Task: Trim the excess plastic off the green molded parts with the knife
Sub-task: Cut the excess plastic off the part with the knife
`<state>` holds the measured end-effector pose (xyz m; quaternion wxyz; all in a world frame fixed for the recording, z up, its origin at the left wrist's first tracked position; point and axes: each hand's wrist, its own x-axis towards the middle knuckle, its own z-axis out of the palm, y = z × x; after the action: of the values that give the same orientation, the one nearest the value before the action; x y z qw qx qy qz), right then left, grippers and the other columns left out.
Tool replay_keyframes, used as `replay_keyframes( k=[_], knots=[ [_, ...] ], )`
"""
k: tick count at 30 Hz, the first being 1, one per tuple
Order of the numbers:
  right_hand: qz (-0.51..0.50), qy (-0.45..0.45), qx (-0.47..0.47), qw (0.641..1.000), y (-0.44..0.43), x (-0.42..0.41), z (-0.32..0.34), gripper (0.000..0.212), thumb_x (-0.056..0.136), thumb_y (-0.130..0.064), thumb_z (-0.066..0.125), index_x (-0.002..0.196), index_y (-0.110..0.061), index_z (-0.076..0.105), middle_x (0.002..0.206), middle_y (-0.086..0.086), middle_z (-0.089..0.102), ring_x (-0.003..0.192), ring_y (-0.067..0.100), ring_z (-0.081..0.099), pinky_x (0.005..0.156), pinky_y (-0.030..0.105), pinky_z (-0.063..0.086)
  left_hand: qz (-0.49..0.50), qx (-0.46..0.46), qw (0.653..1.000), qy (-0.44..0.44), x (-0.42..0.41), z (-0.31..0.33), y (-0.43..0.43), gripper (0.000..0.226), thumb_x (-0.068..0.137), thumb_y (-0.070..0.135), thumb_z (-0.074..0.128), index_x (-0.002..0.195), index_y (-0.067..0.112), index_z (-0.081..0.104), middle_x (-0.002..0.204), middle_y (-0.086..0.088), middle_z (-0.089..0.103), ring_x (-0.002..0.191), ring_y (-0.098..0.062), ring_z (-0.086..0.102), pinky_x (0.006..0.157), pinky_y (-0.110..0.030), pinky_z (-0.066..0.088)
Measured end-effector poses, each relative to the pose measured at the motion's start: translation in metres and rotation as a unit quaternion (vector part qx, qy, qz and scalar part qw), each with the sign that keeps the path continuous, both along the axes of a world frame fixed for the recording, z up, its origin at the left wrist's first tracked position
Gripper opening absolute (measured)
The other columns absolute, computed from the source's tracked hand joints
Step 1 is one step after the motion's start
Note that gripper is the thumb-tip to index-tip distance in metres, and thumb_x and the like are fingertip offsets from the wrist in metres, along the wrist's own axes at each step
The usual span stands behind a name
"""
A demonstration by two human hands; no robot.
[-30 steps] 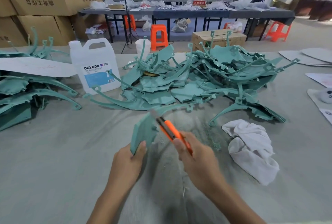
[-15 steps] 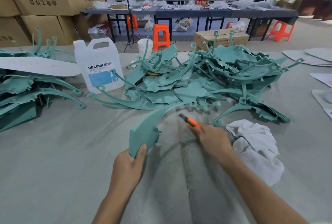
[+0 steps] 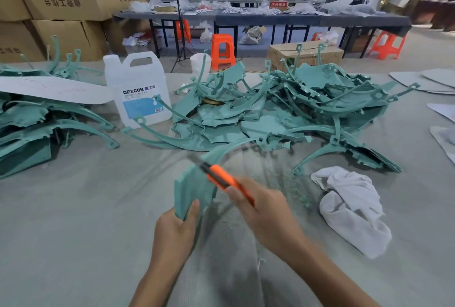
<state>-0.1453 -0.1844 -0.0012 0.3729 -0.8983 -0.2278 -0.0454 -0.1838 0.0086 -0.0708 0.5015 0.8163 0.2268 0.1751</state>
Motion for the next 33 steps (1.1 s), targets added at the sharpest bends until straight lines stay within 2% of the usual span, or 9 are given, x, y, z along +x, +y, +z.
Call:
replay_keyframes(
  k=[3,6,11,18,21,24,26,30,33],
  knots=[
    [0.038,-0.045,-0.047,0.997,0.016,0.013,0.001,0.041,0.099,-0.063,0.036,0.123,-0.037,0.057,0.065,-0.01,0.06,0.058,0.01,0.058,0.053,0.025,0.042,-0.001,-0.011,1.0,-0.004,-0.003,0.001,-0.001,0.047,0.093,0.044,0.064,0.063,0.008,0.064,0.053,-0.002,0.062,0.052,-0.018,0.054,0.053,-0.037,0.047],
    [-0.046,-0.04,-0.113,0.992,0.0,0.061,-0.005,0.037,0.106,-0.048,0.037,0.13,-0.03,0.059,0.07,-0.004,0.061,0.053,0.014,0.056,0.049,0.027,0.046,-0.007,-0.018,1.0,-0.01,-0.004,0.001,0.0,0.046,0.095,0.042,0.064,0.067,0.006,0.066,0.064,-0.013,0.067,0.057,-0.025,0.059,0.055,-0.038,0.049],
    [-0.232,-0.018,-0.132,0.963,-0.057,0.113,-0.012,0.036,0.107,-0.043,0.035,0.095,-0.018,0.058,0.073,0.003,0.062,0.066,0.025,0.06,0.056,0.034,0.037,-0.009,-0.046,0.999,-0.012,-0.008,0.001,0.001,0.04,0.095,0.042,0.065,0.073,0.01,0.071,0.071,-0.009,0.072,0.069,-0.026,0.069,0.06,-0.045,0.056],
    [-0.129,-0.048,-0.001,0.991,-0.035,0.056,-0.027,0.03,0.101,-0.06,0.036,0.099,-0.036,0.054,0.056,-0.007,0.056,0.054,0.008,0.057,0.042,0.02,0.035,-0.002,-0.046,0.999,-0.013,-0.007,0.002,-0.001,0.038,0.094,0.039,0.065,0.072,0.009,0.07,0.067,-0.006,0.072,0.068,-0.026,0.069,0.063,-0.045,0.056],
    [-0.064,-0.073,-0.044,0.994,-0.016,0.051,-0.025,0.033,0.102,-0.059,0.035,0.111,-0.036,0.057,0.057,-0.008,0.055,0.051,0.009,0.056,0.048,0.023,0.044,-0.009,-0.02,1.0,-0.009,-0.011,0.001,-0.001,0.043,0.094,0.043,0.064,0.07,0.007,0.068,0.066,-0.013,0.069,0.068,-0.031,0.068,0.059,-0.045,0.054],
    [-0.163,-0.034,-0.087,0.982,-0.033,0.077,-0.012,0.037,0.107,-0.042,0.041,0.124,-0.019,0.064,0.071,0.002,0.062,0.058,0.018,0.054,0.048,0.026,0.039,-0.018,-0.016,1.0,-0.005,-0.017,-0.001,0.002,0.051,0.092,0.049,0.063,0.07,0.003,0.066,0.064,-0.015,0.066,0.06,-0.03,0.064,0.052,-0.04,0.05],
    [-0.199,-0.03,-0.087,0.976,-0.049,0.081,-0.007,0.038,0.107,-0.042,0.041,0.124,-0.017,0.064,0.073,0.005,0.064,0.063,0.025,0.058,0.058,0.037,0.048,-0.022,-0.011,1.0,-0.009,-0.019,-0.001,0.002,0.056,0.089,0.056,0.06,0.067,0.005,0.065,0.059,-0.012,0.063,0.052,-0.022,0.058,0.049,-0.034,0.044],
    [-0.091,-0.097,-0.11,0.985,-0.037,0.057,-0.001,0.043,0.101,-0.057,0.032,0.113,-0.027,0.06,0.061,-0.005,0.057,0.049,0.017,0.056,0.046,0.039,0.05,-0.019,0.058,0.998,0.002,-0.02,-0.002,-0.003,0.055,0.09,0.059,0.055,0.057,0.015,0.053,0.048,0.0,0.052,0.042,-0.01,0.043,0.047,-0.033,0.037],
    [-0.13,-0.07,-0.193,0.97,-0.047,0.066,-0.001,0.042,0.105,-0.052,0.034,0.116,-0.022,0.061,0.074,0.001,0.064,0.065,0.025,0.063,0.062,0.041,0.053,-0.022,0.101,0.995,0.005,-0.026,-0.002,0.0,0.053,0.09,0.068,0.047,0.063,0.022,0.053,0.048,0.002,0.052,0.042,-0.012,0.041,0.047,-0.034,0.037]
  ],
)
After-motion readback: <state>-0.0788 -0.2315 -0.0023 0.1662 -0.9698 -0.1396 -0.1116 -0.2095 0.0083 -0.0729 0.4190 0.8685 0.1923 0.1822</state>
